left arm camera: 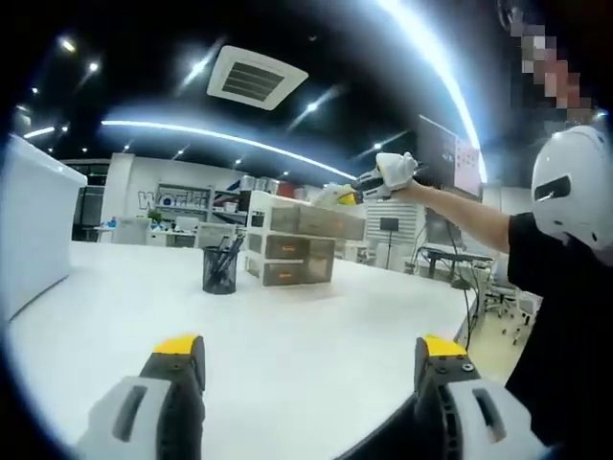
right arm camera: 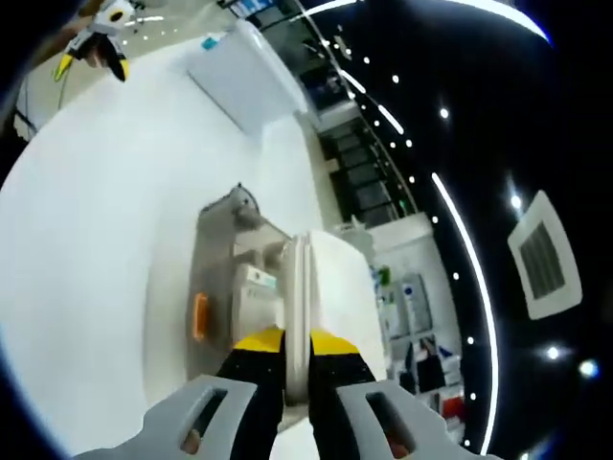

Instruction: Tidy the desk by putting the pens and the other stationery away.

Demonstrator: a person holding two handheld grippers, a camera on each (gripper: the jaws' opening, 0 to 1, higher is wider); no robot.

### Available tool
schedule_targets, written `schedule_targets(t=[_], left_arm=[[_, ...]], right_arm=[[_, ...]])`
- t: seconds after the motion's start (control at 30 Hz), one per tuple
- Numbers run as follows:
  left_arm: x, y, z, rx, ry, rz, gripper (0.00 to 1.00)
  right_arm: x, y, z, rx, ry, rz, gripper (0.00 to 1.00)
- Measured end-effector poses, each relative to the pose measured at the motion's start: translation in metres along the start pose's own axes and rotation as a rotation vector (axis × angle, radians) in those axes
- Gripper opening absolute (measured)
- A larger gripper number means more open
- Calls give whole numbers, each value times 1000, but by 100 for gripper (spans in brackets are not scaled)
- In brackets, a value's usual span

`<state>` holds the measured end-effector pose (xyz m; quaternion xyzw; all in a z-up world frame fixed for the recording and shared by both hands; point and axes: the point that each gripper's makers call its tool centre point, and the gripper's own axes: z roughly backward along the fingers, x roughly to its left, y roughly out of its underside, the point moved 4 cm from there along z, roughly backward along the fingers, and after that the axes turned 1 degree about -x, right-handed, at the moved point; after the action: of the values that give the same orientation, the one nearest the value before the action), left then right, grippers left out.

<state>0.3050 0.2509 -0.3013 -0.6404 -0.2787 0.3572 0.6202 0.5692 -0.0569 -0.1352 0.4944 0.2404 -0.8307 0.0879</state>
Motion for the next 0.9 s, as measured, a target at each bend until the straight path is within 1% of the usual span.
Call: schedule_targets(t=[0.1, 0.27, 0.33, 0.47, 0.67, 0.9], left_arm=[[1, -1, 2, 1, -6, 2, 89], [2, -3, 4, 2, -11, 5, 89], [2, -4, 4, 6, -10, 4, 89], [2, -4, 4, 11, -8, 6, 88], [0, -5, 2, 17, -2, 9, 88], [-3, -7, 0, 26, 12, 9, 88]], right_arm=[[-2, 7, -7, 18, -14, 19, 6], [0, 16, -18, 49, -41, 55, 6], [-1, 18, -22, 55, -40, 66, 6], [-4, 21, -28, 56, -52, 53, 6], [-1, 23, -34, 67, -72, 75, 6], [3, 24, -37, 55, -98, 34, 7]])
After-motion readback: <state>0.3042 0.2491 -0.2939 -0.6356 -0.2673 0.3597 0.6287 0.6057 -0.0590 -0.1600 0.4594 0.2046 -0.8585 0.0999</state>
